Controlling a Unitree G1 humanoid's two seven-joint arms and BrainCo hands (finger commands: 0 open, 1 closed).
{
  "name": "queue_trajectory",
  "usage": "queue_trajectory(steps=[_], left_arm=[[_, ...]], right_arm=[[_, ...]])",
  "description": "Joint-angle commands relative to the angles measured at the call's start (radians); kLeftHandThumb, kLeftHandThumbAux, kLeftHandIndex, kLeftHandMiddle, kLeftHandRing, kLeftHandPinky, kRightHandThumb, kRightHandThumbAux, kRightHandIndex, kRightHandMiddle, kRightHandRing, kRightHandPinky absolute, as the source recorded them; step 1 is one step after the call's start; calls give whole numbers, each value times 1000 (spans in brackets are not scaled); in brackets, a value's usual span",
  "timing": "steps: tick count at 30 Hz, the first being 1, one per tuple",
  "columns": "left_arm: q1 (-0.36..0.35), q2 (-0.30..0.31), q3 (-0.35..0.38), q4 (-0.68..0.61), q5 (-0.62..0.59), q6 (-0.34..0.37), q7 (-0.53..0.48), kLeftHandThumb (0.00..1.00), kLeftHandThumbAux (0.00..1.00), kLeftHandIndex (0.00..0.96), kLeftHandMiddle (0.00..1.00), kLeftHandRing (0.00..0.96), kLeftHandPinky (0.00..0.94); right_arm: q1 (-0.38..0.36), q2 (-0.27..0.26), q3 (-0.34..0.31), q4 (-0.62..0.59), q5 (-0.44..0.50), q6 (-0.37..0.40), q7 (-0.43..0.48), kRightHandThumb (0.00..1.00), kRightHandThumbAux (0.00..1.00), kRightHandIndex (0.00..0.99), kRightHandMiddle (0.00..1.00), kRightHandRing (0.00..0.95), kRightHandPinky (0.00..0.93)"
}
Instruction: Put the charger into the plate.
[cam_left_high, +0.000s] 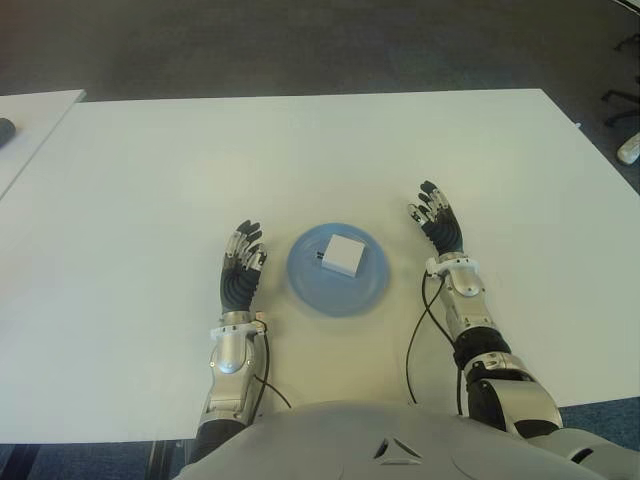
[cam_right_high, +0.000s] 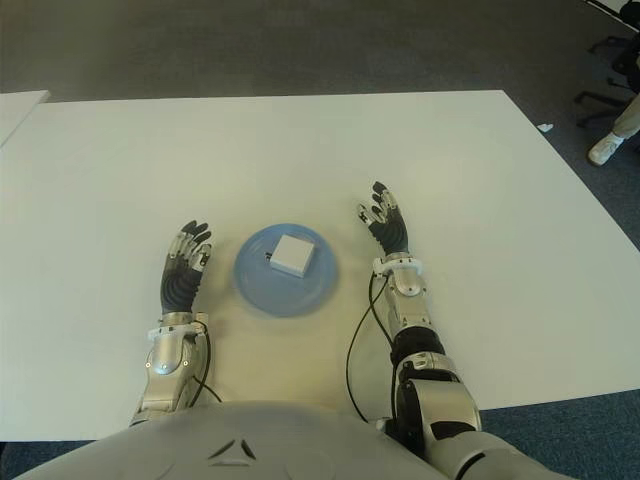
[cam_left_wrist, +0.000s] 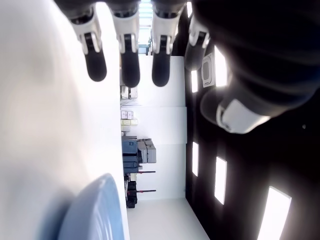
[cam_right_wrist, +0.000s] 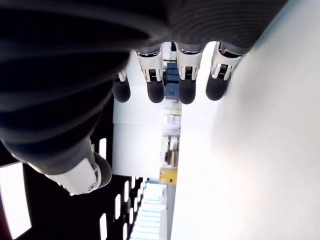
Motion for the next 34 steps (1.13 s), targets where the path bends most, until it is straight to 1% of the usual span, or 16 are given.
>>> queue_trajectory(steps=[1, 3, 10, 18, 21, 24, 26, 30, 34], left_arm=[[-4, -16, 2, 11, -14, 28, 1, 270, 594, 140, 186, 184, 188], [-6, -17, 3, 13, -16, 30, 2, 270, 597, 137, 180, 178, 183], [-12, -17, 3, 20, -8, 33, 12, 269, 606, 132, 172, 173, 187], [-22, -10, 3, 31, 1, 43, 15, 246, 606, 133, 174, 179, 193], [-23, -9, 2, 30, 0, 52, 13, 242, 602, 131, 175, 179, 192], [-30, -6, 3, 34, -4, 67, 9, 238, 595, 132, 177, 181, 196], [-45, -1, 8, 59, -10, 76, 5, 239, 590, 134, 179, 184, 201], [-80, 14, 23, 122, -26, 80, -9, 246, 582, 142, 185, 190, 207], [-113, 33, 35, 176, -47, 89, -41, 252, 581, 147, 184, 185, 198]], right_arm=[[68, 9, 7, -19, 10, 182, 6, 170, 683, 21, 68, 38, 31], [77, 9, 5, -62, 26, 238, 19, 161, 673, 21, 72, 41, 42], [107, 4, 14, -182, 39, 356, 33, 162, 659, 34, 89, 62, 79], [130, 3, 19, -261, 56, 440, 48, 180, 668, 46, 104, 82, 103], [144, 7, 24, -288, 56, 455, 46, 184, 676, 47, 110, 89, 111], [174, 24, 38, -324, 48, 460, 35, 176, 681, 49, 112, 85, 77], [202, 42, 54, -354, 40, 457, 25, 171, 681, 49, 111, 81, 69], [230, 67, 75, -384, 32, 453, 7, 165, 682, 51, 105, 80, 92], [241, 96, 91, -368, 22, 415, -18, 171, 684, 62, 110, 88, 105]])
